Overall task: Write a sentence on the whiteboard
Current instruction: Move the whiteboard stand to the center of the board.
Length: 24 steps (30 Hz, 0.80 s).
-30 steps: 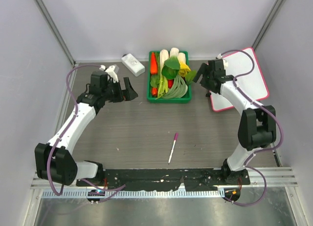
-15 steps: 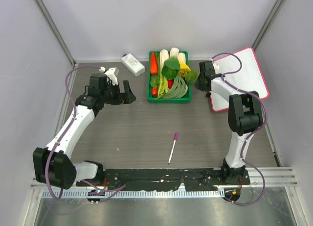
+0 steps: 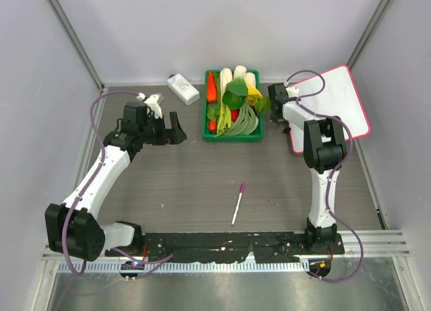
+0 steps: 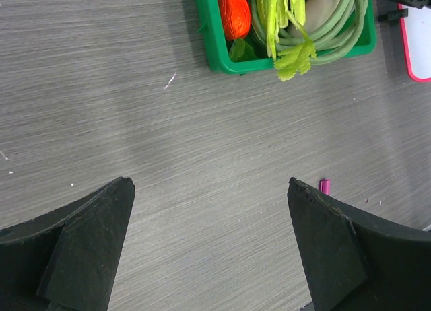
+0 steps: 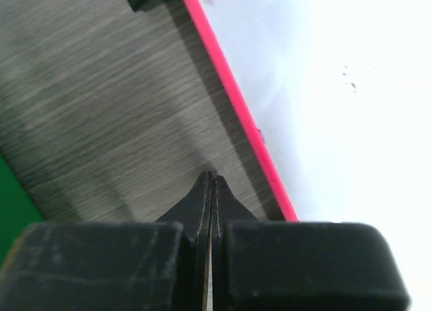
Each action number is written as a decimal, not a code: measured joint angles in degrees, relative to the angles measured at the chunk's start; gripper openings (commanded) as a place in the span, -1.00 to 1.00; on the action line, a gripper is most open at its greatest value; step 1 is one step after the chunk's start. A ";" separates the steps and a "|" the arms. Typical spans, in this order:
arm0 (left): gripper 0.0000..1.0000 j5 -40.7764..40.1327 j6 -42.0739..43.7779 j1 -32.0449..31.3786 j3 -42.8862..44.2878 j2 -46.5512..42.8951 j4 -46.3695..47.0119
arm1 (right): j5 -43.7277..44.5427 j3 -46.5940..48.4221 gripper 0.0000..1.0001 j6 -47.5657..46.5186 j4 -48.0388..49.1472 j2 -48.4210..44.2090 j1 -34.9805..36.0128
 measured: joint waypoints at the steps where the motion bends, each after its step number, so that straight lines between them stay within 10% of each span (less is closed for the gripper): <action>1: 0.99 0.00 0.00 0.00 0.00 0.00 0.00 | 0.74 0.22 -0.97 -0.17 -0.68 0.04 -0.09; 24: 0.99 0.07 -0.02 0.00 -0.02 0.00 -0.04 | 6.58 -17.25 -0.97 2.75 -5.40 -11.61 -5.55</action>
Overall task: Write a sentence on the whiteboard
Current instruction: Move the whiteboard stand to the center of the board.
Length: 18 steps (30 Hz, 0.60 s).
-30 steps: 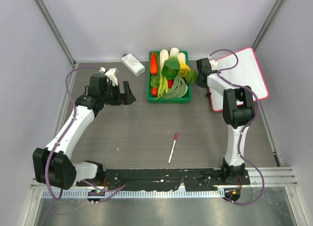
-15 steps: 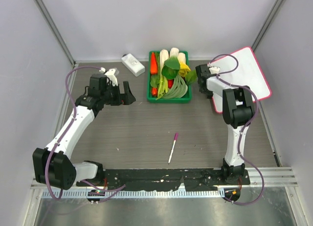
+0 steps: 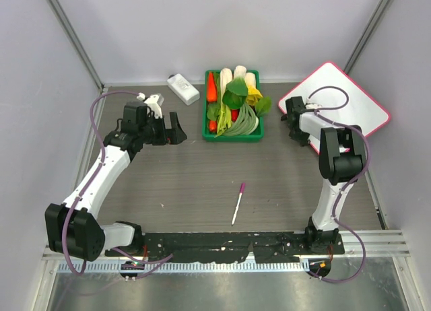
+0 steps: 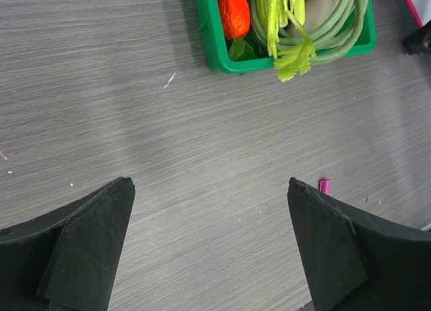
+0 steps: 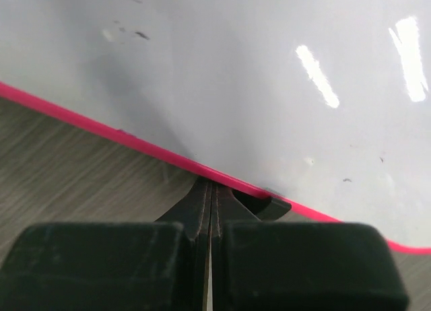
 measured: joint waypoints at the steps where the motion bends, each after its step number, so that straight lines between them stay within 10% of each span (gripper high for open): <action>1: 0.99 0.02 -0.02 0.00 0.00 0.00 0.02 | -0.17 -0.98 -0.98 0.15 0.00 -0.74 -0.55; 18: 0.99 0.90 -0.22 0.00 -0.66 0.00 0.09 | -7.61 -10.32 -0.81 -1.53 -0.59 -12.28 -6.95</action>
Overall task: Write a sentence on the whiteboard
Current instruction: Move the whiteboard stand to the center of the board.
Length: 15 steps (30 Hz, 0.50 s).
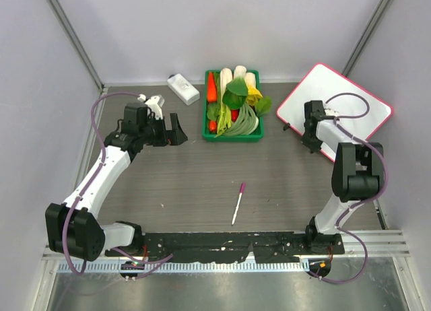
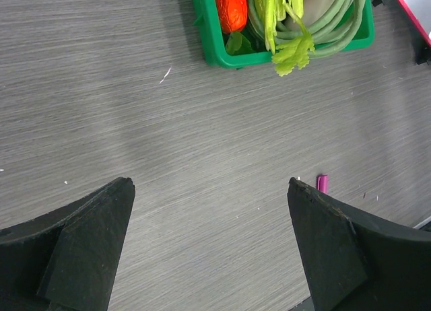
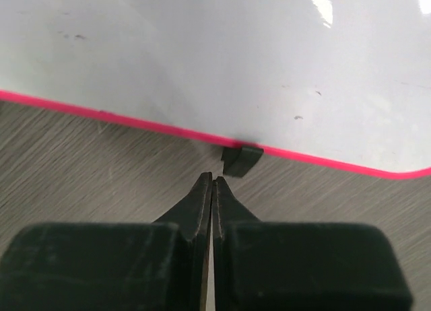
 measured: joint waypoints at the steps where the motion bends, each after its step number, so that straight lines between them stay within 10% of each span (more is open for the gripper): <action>1: 0.99 0.04 0.00 -0.02 0.00 0.00 0.00 | -0.57 -0.37 -0.75 -0.26 -0.07 -1.36 -0.04; 4: 0.99 0.11 -0.02 -0.02 -0.02 0.00 0.02 | -2.71 -1.01 0.02 -0.92 -0.31 -6.45 -0.13; 6: 0.99 0.31 -0.02 -0.02 -0.04 0.00 0.04 | -3.78 -1.01 0.17 -1.22 -0.09 -9.11 -0.17; 15: 0.99 1.11 -0.17 -0.02 -0.09 0.00 0.07 | -4.63 -2.25 -0.12 0.79 -0.31 -10.67 -0.26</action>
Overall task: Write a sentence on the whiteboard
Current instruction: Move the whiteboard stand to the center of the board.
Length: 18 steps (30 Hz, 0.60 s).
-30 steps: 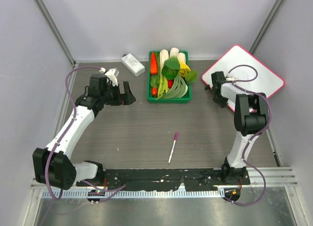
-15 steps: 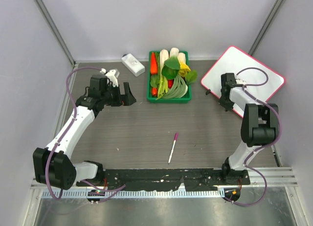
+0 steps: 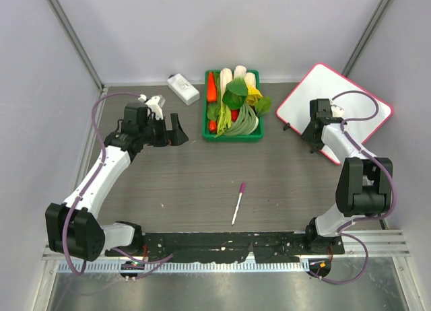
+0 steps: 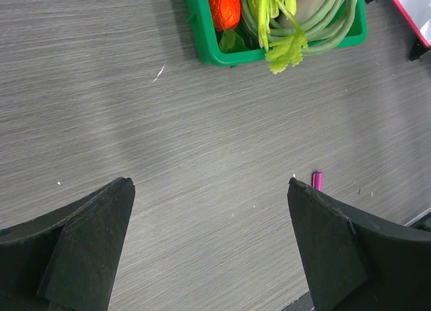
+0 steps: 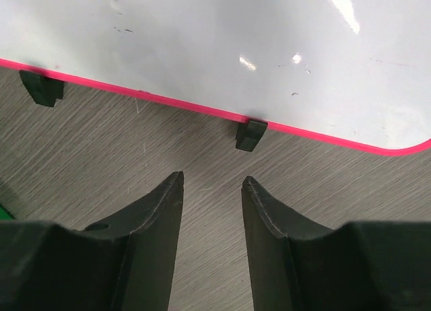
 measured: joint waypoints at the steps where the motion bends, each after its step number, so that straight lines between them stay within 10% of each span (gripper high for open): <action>1: 0.99 0.11 -0.02 0.00 0.00 0.00 0.00 | 0.11 -0.20 -0.13 0.50 -0.04 0.13 -0.07; 18: 0.99 1.20 0.00 0.00 -0.31 0.00 0.04 | 1.42 -2.29 0.11 3.10 0.81 8.76 -2.60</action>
